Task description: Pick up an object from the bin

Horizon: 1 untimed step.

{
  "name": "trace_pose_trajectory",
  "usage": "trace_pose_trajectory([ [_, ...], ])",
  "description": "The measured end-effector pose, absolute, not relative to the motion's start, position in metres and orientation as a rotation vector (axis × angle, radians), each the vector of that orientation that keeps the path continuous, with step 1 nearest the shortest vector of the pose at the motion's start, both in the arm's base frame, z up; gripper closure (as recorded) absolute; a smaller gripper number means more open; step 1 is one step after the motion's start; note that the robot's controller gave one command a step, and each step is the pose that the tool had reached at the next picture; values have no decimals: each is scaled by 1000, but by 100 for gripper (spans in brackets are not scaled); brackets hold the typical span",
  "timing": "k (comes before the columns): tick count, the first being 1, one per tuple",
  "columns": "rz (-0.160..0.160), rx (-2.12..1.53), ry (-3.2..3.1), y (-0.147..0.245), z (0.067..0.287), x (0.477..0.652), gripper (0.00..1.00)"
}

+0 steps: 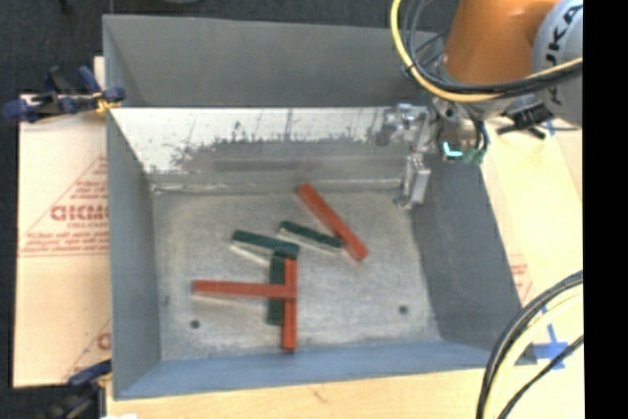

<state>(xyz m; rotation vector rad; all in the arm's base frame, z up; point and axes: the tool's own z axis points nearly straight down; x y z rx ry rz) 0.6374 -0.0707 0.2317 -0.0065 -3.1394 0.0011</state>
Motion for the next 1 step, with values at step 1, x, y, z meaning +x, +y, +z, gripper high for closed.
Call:
trace_pose_trajectory([
  [1,-3,-418,-3111,-7,68,625,0],
])
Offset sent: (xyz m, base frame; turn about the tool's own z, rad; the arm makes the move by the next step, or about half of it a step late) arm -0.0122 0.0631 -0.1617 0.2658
